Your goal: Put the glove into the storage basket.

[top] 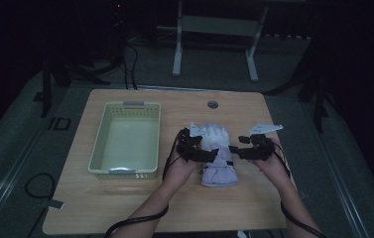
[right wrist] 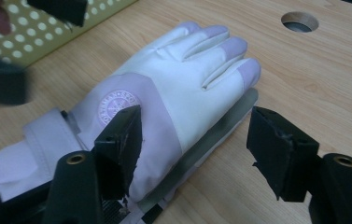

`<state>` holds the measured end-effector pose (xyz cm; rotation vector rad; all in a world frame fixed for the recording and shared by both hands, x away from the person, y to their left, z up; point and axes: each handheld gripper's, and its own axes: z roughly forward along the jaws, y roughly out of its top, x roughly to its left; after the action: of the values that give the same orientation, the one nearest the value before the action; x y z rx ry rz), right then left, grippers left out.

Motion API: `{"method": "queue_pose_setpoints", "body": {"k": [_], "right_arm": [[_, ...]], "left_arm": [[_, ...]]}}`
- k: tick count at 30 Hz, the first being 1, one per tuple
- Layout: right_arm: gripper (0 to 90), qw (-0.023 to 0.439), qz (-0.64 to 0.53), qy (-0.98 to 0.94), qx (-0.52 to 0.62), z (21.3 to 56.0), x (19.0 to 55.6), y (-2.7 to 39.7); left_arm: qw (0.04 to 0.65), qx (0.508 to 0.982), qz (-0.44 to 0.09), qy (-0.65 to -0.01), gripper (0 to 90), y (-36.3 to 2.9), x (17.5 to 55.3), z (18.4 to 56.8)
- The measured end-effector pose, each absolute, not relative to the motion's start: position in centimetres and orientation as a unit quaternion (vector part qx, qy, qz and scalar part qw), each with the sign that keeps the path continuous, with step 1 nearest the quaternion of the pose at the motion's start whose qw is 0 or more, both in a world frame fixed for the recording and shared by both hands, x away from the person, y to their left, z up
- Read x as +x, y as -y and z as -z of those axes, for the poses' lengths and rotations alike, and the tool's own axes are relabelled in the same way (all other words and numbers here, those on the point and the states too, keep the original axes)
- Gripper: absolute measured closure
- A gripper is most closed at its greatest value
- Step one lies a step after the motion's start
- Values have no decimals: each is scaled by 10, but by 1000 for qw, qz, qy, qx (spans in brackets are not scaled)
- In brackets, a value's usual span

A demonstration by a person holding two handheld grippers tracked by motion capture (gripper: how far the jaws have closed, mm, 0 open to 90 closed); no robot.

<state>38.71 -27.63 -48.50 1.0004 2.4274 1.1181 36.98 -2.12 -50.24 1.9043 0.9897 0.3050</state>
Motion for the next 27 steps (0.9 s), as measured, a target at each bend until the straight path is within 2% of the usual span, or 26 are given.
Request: {"method": "queue_pose_setpoints", "body": {"k": [2, 11, 16, 22, 24, 27], "right_arm": [[373, 141, -387, -841, 351, 488, 387, 276], [368, 117, -372, -849, 356, 509, 389, 273], [305, 97, -357, -856, 361, 527, 394, 273], [332, 60, -351, -857, 373, 541, 402, 277], [377, 42, -350, -858, 374, 542, 405, 277], [455, 12, -351, -856, 379, 545, 409, 277]], "left_arm": [[467, 774, -110, -412, 115, 21, 374, 508], [421, 787, -31, -450, 151, 25, 386, 542], [411, 785, 9, -464, 149, 24, 392, 555], [417, 779, 22, -467, 153, 27, 393, 564], [420, 780, 32, -463, 202, 27, 393, 564], [431, 775, 63, -457, 334, 25, 395, 566]]}}
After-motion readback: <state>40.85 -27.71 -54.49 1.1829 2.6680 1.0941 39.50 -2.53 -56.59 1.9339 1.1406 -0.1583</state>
